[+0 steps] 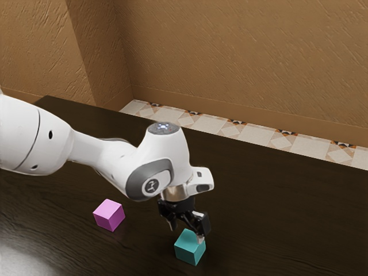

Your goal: Pick up the blue block with one arm, and put the blue block on the pink block with one arm

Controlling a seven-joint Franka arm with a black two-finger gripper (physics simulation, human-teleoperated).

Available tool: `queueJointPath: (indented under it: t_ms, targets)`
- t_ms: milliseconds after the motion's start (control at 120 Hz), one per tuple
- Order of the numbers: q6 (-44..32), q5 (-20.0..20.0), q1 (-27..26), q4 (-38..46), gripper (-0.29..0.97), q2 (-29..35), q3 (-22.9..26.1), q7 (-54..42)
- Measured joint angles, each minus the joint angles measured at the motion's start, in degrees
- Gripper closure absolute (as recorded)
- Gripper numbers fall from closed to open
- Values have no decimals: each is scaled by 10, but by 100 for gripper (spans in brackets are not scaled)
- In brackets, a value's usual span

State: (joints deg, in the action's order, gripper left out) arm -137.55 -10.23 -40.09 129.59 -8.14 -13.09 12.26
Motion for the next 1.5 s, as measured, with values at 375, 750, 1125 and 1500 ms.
queueJointPath:
  t_ms: [375,750,1125,1500]
  targets:
    - [-13,-8,-3,-4,2,-23,1,7]
    - [-17,-12,-7,-6,2,-43,2,11]
    - [-18,-15,-8,-11,11,-51,3,14]
    - [-18,-20,-14,-11,30,-48,1,19]
